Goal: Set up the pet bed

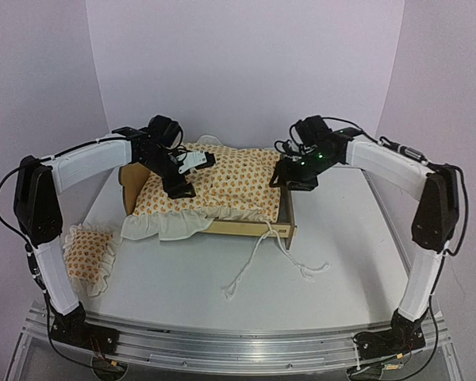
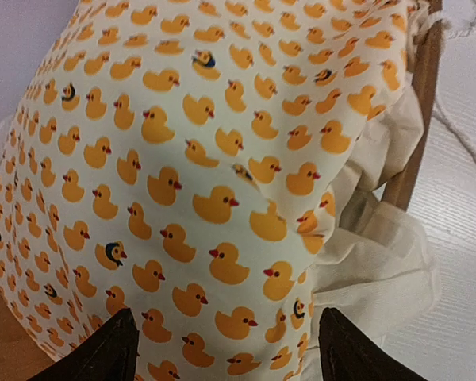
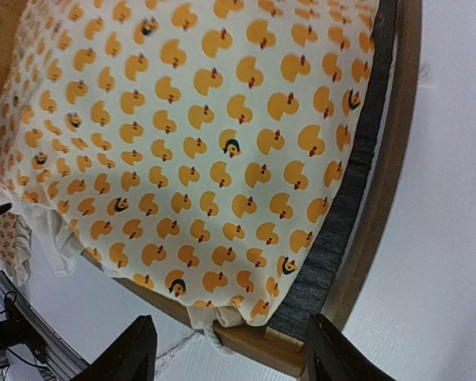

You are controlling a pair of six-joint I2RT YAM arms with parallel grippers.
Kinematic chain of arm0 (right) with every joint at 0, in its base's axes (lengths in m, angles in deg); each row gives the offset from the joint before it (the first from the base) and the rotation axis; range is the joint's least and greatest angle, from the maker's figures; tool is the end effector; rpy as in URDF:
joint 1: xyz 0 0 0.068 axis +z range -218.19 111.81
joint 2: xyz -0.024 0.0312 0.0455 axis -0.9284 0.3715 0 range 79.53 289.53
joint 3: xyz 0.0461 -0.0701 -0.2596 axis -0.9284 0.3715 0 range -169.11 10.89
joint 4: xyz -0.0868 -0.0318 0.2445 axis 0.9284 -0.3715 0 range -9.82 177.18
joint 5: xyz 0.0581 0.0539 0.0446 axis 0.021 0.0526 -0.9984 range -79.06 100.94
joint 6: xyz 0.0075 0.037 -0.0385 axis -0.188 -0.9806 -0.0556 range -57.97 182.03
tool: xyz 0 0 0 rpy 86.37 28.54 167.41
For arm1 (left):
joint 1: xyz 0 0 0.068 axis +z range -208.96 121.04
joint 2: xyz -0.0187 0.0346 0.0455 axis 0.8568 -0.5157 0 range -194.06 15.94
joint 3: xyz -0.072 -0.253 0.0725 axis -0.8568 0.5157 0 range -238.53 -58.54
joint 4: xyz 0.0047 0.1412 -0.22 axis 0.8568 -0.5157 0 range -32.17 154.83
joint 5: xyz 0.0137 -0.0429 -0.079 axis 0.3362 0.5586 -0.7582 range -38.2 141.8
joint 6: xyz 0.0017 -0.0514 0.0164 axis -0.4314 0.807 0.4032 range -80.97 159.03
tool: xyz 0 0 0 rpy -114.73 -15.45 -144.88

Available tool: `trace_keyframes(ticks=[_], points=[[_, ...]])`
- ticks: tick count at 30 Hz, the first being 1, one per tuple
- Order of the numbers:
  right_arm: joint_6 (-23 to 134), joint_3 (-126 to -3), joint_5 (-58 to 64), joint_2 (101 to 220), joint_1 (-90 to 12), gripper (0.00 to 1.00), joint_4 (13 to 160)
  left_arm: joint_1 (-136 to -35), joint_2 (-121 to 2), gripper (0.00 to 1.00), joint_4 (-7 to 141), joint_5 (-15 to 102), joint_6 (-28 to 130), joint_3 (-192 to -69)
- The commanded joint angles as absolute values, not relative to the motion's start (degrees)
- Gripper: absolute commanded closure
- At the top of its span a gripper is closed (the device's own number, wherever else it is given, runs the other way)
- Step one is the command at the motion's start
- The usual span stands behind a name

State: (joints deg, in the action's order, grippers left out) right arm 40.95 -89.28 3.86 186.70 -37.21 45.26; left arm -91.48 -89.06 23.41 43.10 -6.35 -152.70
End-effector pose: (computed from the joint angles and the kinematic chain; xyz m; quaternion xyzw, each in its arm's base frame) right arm 0.3580 0.2200 0.3130 -0.1022 0.9293 0.2056 0.2894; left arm 0.3403 -0.2234 0.2951 0.6122 0.7184 -0.0352 0.3285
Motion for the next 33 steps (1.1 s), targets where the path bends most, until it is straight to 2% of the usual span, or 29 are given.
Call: trace_keyframes(ticks=[1,8,11,14,16,17,26,33], points=[[39.97,-94.39,4.10,194.84,-34.78,0.34,44.14,-91.71,-92.65,0.24,19.52,49.95,-2.16,-154.40],[37.32,-95.32,9.12,202.33,-34.43,0.34,44.03,-91.48,-93.00,0.28,20.47,48.20,-4.10,-149.58],[37.38,-95.70,6.97,204.09,-34.38,0.43,44.06,-91.45,-93.93,0.38,20.67,47.96,-4.70,-148.55],[37.91,-95.87,5.95,204.02,-34.40,0.75,44.02,-91.47,-95.03,0.70,20.20,47.61,-4.84,-149.85],[38.34,-95.83,6.23,202.78,-34.83,0.91,43.88,-91.41,-94.98,0.94,20.73,47.47,-5.19,-150.89],[38.42,-95.83,6.16,201.90,-35.40,0.99,43.75,-91.33,-94.80,0.99,21.23,47.37,-5.50,-151.26],[40.51,-96.29,3.33,191.94,-41.01,1.00,40.86,-91.06,-92.34,1.00,18.37,37.47,-4.85,-159.84],[41.04,-97.48,-2.10,190.87,-43.57,1.00,38.77,-90.77,-90.65,1.00,15.52,32.57,-5.17,-161.17]])
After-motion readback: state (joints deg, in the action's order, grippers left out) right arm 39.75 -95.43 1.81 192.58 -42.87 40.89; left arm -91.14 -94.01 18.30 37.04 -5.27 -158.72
